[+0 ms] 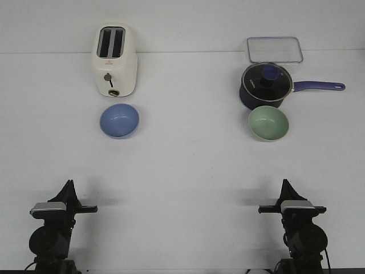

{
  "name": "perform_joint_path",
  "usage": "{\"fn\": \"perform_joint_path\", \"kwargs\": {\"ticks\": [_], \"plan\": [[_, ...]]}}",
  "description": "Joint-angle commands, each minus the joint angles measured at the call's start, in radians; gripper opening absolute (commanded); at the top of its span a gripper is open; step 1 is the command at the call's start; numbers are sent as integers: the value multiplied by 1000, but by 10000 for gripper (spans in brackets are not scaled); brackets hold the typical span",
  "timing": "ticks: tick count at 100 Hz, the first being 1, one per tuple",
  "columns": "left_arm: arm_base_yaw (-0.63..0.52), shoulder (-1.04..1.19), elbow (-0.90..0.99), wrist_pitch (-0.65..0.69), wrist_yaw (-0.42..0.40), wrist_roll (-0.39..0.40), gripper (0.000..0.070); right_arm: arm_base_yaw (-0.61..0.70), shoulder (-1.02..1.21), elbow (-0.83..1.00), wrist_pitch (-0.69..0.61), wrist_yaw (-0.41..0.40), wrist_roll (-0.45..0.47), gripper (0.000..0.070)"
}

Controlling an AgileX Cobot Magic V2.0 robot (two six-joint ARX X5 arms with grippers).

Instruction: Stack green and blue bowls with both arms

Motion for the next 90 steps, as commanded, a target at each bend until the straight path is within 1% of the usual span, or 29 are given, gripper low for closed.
{"fn": "perform_joint_path", "kwargs": {"ticks": [1, 16, 22, 35, 54, 63, 68, 76, 80, 84, 90], "plan": [[2, -2, -20, 14, 0, 1, 13, 0, -2, -2, 14, 0, -5, 9], [2, -2, -20, 14, 0, 1, 13, 0, -2, -2, 13, -3, 8, 9], [2, -2, -20, 14, 0, 1, 13, 0, -2, -2, 13, -14, 59, 9], [2, -2, -20, 14, 0, 1, 13, 0, -2, -2, 10, -46, 219, 8], [2, -2, -20, 14, 0, 1, 13, 0, -2, -1, 33, -55, 342, 7], [2, -2, -20, 14, 0, 1, 13, 0, -1, 45, 13, -52, 439, 3], [2, -2, -20, 14, 0, 1, 13, 0, 15, 97, -10, -43, 467, 3], [2, -2, -20, 14, 0, 1, 13, 0, 76, 214, -57, -14, 467, 7], [2, -2, -20, 14, 0, 1, 13, 0, 124, 281, -79, 2, 456, 37], [2, -2, -20, 14, 0, 1, 13, 0, 189, 354, -91, 5, 429, 151], [2, -2, -20, 14, 0, 1, 13, -1, 289, 449, -107, 7, 394, 354]]}}
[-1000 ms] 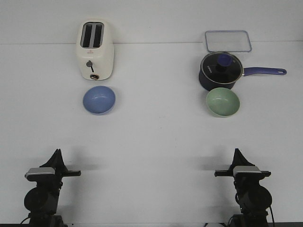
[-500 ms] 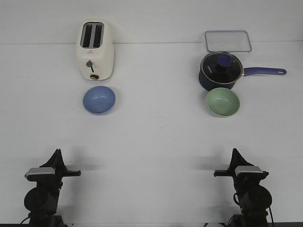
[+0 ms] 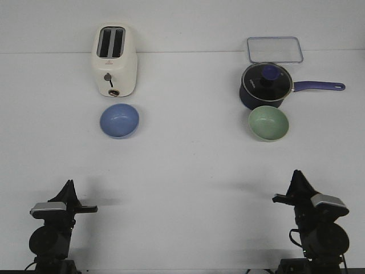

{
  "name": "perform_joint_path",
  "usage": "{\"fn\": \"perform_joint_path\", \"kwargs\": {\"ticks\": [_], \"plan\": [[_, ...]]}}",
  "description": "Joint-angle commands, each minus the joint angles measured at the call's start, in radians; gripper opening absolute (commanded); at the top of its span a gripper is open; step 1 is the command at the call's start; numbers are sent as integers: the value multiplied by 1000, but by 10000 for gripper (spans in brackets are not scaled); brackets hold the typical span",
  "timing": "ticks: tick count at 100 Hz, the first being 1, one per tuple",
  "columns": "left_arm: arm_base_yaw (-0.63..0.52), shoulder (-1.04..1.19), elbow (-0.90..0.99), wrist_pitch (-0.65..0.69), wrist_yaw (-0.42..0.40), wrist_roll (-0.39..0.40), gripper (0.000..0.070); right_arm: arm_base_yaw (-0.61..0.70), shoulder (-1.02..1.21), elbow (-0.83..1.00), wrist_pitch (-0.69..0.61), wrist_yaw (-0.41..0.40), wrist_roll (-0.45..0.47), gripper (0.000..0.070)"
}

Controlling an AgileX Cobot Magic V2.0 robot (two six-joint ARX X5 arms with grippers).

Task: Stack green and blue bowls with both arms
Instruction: 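Reach the right gripper forward and grasp the rim of the pale green bowl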

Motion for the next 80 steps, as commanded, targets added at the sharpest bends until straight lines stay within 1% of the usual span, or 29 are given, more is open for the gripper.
{"fn": "perform_joint_path", "kwargs": {"ticks": [1, 3, 4, 17, 40, 54, 64, 80], "plan": [[2, -2, -20, 14, 0, 1, 13, -1, 117, 108, -15, 6, -39, 382], [2, -2, -20, 14, 0, 1, 13, -1, 154, 139, -24, 6, -48, 418], [2, -2, -20, 14, 0, 1, 13, -1, 172, 154, -30, 6, -52, 425], [2, -2, -20, 14, 0, 1, 13, -2, 408, 324, -90, 22, -97, 408], [2, -2, -20, 14, 0, 1, 13, -26, 828, 549, -98, 20, -113, 409], [2, -2, -20, 14, 0, 1, 13, -76, 1110, 706, -114, -2, -130, 408], [2, -2, -20, 14, 0, 1, 13, -110, 1267, 799, -138, -7, -132, 408], [2, -2, -20, 14, 0, 1, 13, -151, 1454, 888, -167, -80, -132, 408]]}}
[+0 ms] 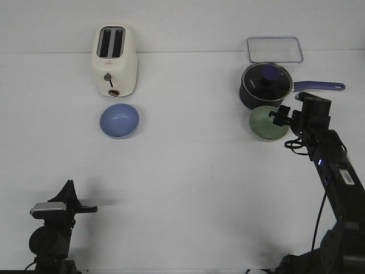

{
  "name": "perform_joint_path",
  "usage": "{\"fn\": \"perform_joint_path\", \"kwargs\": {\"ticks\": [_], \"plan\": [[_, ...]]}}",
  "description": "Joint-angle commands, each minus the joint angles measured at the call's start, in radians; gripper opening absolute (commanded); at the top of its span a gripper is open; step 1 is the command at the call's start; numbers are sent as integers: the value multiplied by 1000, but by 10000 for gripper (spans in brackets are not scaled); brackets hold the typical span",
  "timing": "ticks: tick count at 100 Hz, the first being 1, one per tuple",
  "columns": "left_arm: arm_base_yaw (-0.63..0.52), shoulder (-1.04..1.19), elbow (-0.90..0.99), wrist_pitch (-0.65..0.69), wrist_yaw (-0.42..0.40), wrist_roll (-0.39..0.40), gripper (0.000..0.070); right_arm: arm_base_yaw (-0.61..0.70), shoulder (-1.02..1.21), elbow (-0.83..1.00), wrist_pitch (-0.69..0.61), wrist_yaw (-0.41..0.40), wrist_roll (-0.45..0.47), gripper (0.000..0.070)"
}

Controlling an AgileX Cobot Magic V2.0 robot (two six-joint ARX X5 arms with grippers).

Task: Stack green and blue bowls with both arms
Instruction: 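Reach the right gripper forward and grasp the rim of the pale green bowl, then carry the green bowl with the right gripper toward the table center, nearer the robot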

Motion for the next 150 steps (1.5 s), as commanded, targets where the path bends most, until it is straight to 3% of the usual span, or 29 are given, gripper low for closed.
{"fn": "perform_joint_path", "kwargs": {"ticks": [1, 28, 57, 70, 85, 111, 132, 150], "plan": [[2, -2, -20, 14, 0, 2, 13, -11, 65, 33, 1, -21, -8, 408], [2, -2, -20, 14, 0, 1, 13, -24, 184, 37, 26, -57, -13, 392], [2, -2, -20, 14, 0, 1, 13, -24, 209, 37, 36, -72, -5, 5], [2, -2, -20, 14, 0, 1, 13, -31, 199, 37, 17, -86, -8, 4], [2, -2, -20, 14, 0, 1, 13, -45, 127, 36, -50, -203, -11, 5], [2, -2, -20, 14, 0, 1, 13, 24, -209, -103, -137, -252, -30, 5], [2, -2, -20, 14, 0, 1, 13, 251, -470, -277, -137, -241, -23, 5], [2, -2, -20, 14, 0, 1, 13, 533, -484, -356, -119, -108, 22, 4]]}}
